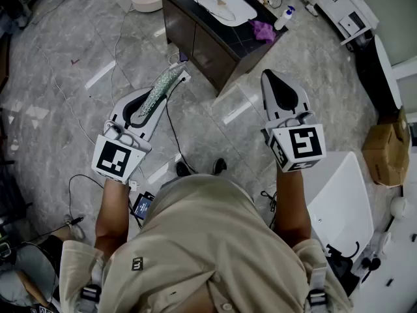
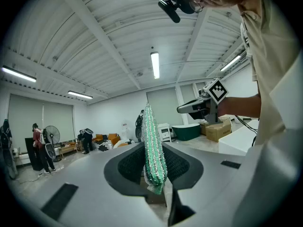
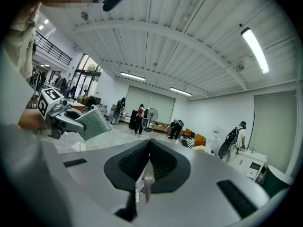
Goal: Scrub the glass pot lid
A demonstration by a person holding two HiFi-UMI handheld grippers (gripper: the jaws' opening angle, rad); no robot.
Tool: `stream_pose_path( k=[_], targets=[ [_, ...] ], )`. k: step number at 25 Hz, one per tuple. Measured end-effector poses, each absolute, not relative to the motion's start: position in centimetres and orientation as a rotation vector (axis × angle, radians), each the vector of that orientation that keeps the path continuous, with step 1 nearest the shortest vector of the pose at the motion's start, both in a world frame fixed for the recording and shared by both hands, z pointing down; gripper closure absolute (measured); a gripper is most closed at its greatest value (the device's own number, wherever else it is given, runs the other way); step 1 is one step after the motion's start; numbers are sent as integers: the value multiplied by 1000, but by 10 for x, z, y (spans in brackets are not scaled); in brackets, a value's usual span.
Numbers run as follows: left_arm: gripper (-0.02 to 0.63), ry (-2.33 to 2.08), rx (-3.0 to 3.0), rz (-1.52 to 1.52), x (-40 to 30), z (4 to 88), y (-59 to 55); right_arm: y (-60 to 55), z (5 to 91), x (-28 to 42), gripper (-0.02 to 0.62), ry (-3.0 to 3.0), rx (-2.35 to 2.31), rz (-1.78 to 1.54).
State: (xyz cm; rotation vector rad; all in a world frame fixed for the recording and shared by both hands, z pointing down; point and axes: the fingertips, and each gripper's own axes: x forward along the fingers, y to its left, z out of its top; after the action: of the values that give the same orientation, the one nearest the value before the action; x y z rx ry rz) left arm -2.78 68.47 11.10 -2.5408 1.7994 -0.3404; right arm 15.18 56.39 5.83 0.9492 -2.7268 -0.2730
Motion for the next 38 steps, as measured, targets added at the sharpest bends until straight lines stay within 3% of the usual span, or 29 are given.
stream_pose_path(
  k=[18, 38],
  targets=[
    [506, 1870, -2548, -318, -56, 128, 672, 540, 68, 123, 569, -2740, 916, -242],
    [506, 2115, -2417, -508, -67, 145, 494, 318, 120, 79, 568, -2861, 694, 7]
  ],
)
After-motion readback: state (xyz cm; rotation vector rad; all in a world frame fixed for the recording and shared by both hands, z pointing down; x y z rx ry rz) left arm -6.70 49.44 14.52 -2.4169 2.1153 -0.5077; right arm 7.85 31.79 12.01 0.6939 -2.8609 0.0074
